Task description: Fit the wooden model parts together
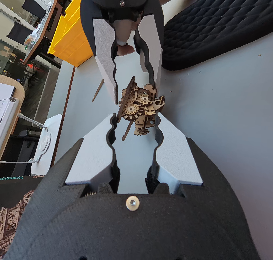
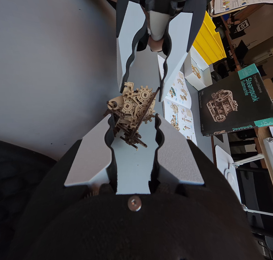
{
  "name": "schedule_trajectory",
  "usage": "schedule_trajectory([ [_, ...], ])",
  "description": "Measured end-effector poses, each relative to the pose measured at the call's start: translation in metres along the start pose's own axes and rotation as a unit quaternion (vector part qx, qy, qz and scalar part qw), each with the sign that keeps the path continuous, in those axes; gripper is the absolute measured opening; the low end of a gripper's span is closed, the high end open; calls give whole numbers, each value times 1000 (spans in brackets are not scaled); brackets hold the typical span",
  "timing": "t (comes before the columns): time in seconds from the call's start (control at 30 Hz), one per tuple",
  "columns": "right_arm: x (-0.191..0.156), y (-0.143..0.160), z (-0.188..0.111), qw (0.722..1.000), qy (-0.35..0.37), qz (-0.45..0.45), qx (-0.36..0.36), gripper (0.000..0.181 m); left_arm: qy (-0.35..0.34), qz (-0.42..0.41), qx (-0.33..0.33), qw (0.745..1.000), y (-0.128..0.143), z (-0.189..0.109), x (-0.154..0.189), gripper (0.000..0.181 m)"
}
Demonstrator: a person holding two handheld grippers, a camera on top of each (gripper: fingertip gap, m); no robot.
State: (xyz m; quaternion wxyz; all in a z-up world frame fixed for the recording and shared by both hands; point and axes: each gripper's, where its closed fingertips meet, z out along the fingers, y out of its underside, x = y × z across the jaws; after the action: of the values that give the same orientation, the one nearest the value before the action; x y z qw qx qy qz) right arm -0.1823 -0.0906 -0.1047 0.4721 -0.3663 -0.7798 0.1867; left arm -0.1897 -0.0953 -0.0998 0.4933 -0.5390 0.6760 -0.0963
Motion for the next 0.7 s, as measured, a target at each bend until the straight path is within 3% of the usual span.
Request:
schedule_trajectory([
  [0.17, 8, 7, -2, 999, 41, -14, -19, 54, -4, -5, 2, 1000, 1, -2, -3, 45],
  [0.23, 2, 8, -2, 999, 25, -10, -21, 43, -3, -8, 8, 1000, 0, -2, -3, 44],
  [0.33, 2, 8, -2, 1000, 21, -5, -21, 43, -3, -11, 11, 1000, 0, -2, -3, 44],
  [0.7, 2, 8, 0, 999, 33, 3, -32, 38, 45, -89, 2, 995, 7, 9, 6, 62],
])
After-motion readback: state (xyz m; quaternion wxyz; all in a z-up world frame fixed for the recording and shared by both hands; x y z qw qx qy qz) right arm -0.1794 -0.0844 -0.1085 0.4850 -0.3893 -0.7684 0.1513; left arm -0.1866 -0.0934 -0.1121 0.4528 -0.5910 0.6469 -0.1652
